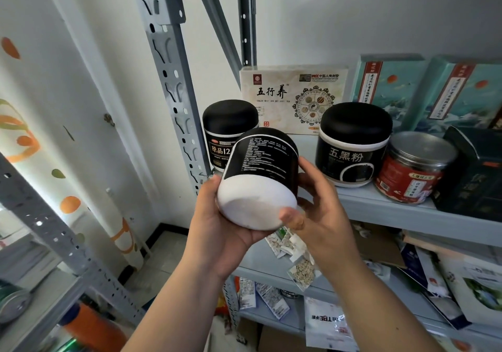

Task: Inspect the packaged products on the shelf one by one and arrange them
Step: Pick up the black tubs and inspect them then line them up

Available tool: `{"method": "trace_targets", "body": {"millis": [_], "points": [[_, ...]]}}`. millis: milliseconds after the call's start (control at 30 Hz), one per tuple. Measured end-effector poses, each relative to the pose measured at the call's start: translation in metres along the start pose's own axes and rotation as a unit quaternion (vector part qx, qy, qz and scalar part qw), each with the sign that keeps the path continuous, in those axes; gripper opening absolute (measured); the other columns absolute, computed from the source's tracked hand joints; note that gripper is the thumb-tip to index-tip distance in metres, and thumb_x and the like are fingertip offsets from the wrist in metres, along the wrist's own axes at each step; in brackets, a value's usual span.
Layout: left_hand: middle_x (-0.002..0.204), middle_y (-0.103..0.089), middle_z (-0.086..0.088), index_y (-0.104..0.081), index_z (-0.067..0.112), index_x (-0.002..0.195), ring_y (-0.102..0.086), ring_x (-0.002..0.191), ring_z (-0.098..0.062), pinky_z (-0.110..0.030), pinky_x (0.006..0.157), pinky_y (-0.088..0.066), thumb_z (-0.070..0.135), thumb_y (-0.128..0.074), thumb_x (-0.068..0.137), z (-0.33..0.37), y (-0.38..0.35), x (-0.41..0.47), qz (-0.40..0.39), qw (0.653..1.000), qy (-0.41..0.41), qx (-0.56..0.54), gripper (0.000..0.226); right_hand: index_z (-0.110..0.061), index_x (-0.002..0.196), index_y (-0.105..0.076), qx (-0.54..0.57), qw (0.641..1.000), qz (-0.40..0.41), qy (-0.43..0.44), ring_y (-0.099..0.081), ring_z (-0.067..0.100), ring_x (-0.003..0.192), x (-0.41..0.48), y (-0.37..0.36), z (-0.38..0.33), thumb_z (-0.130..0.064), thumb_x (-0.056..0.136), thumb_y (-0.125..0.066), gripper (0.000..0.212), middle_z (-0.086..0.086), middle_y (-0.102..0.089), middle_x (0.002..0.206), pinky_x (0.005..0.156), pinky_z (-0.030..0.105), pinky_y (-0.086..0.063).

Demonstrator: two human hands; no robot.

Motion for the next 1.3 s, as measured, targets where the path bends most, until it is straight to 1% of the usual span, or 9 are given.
{"method": "trace_targets", "body": {"millis": [267,433,533,600,667,833,1000,1133,1300], "points": [[0.136,-0.062,-0.026,-0.055,0.01,0.138,-0.06,0.123,-0.048,-0.068,0.097,-0.048,0.046,-0.04,0.099,-0.025,-0.011,-0.002,-0.067,0.993,0.054,-0.082,0.055,-0.048,0.157,-0.022,0.073,0.996,-0.054,-0.021,-0.05,0.009,0.141,-0.001,-0.007,-0.001,-0.061,0.064,-0.09,0.116,-0.017,-0.049,0.153,0.115,0.039,-0.045],[0.14,-0.059,-0.026,-0.047,0.012,0.146,-0.058,0.126,-0.048,-0.067,0.095,-0.051,0.046,-0.043,0.102,-0.019,0.008,0.007,-0.029,0.998,-0.001,-0.052,0.057,-0.056,0.157,-0.02,0.022,0.998,-0.065,0.01,-0.04,0.012,0.148,-0.002,-0.003,-0.01,-0.052,0.073,-0.088,0.108,-0.011,-0.038,0.162,0.118,0.052,-0.038],[0.139,-0.059,-0.026,-0.059,0.012,0.139,-0.058,0.127,-0.045,-0.062,0.098,-0.052,0.063,-0.066,0.082,-0.014,0.002,0.001,-0.057,0.997,-0.046,-0.005,0.076,-0.06,0.155,-0.017,-0.05,0.996,-0.068,0.023,-0.034,0.003,0.149,0.001,-0.007,-0.014,-0.054,0.077,-0.083,0.102,-0.018,-0.026,0.166,0.121,0.048,-0.036],[0.143,-0.054,-0.028,-0.049,0.009,0.145,-0.056,0.129,-0.047,-0.062,0.096,-0.052,0.053,-0.09,0.066,-0.013,0.003,0.0,-0.069,0.995,-0.064,0.04,0.099,-0.06,0.155,-0.018,-0.062,0.996,-0.055,0.025,-0.033,0.0,0.148,0.002,-0.005,-0.016,-0.058,0.076,-0.08,0.101,-0.024,-0.023,0.164,0.12,0.046,-0.037],[0.146,-0.05,-0.03,-0.042,0.01,0.149,-0.052,0.131,-0.05,-0.065,0.097,-0.05,0.047,-0.093,0.064,-0.016,0.0,-0.001,-0.078,0.994,-0.055,0.045,0.106,-0.06,0.154,-0.022,-0.058,0.997,-0.04,0.026,-0.035,-0.002,0.146,0.002,-0.001,-0.016,-0.063,0.076,-0.077,0.095,-0.027,-0.024,0.161,0.117,0.042,-0.041],[0.137,-0.06,-0.028,-0.062,0.011,0.135,-0.06,0.121,-0.053,-0.057,0.088,-0.059,0.07,-0.051,0.088,-0.034,-0.003,-0.007,-0.049,0.997,0.029,-0.047,0.076,-0.046,0.154,-0.036,0.002,1.0,-0.026,-0.002,-0.044,-0.003,0.141,0.004,0.007,-0.01,-0.052,0.094,-0.066,0.067,-0.02,-0.044,0.156,0.11,0.022,-0.045],[0.133,-0.062,-0.03,-0.057,0.006,0.137,-0.065,0.11,-0.055,-0.058,0.09,-0.053,0.079,-0.038,0.089,-0.047,-0.016,-0.015,-0.029,0.985,0.099,-0.14,0.09,-0.044,0.156,-0.035,0.019,0.999,-0.02,-0.047,-0.051,-0.017,0.126,0.008,0.005,-0.006,-0.048,0.087,-0.055,0.071,-0.031,-0.052,0.139,0.094,0.004,-0.044],[0.135,-0.058,-0.033,-0.047,0.004,0.143,-0.058,0.118,-0.059,-0.06,0.088,-0.056,0.081,-0.042,0.088,-0.053,-0.021,-0.016,-0.033,0.979,0.132,-0.155,0.095,-0.054,0.147,-0.043,0.018,0.997,0.016,-0.071,-0.052,-0.014,0.127,0.011,0.012,0.0,-0.062,0.082,-0.056,0.067,-0.026,-0.054,0.146,0.109,0.02,-0.044],[0.132,-0.061,-0.034,-0.05,0.005,0.141,-0.065,0.108,-0.055,-0.06,0.085,-0.056,0.082,-0.041,0.086,-0.056,-0.016,-0.017,-0.026,0.982,0.14,-0.122,0.095,-0.062,0.138,-0.045,0.02,0.996,0.016,-0.089,-0.053,-0.008,0.131,0.011,0.013,0.006,-0.064,0.089,-0.063,0.052,-0.024,-0.057,0.144,0.119,0.036,-0.038]]}}
Point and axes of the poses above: each hand's wrist, its own x-axis towards the middle knuckle, its own y-axis out of the back of the hand, z = x × y, the point moved 10 cm from there along x, towards the middle knuckle
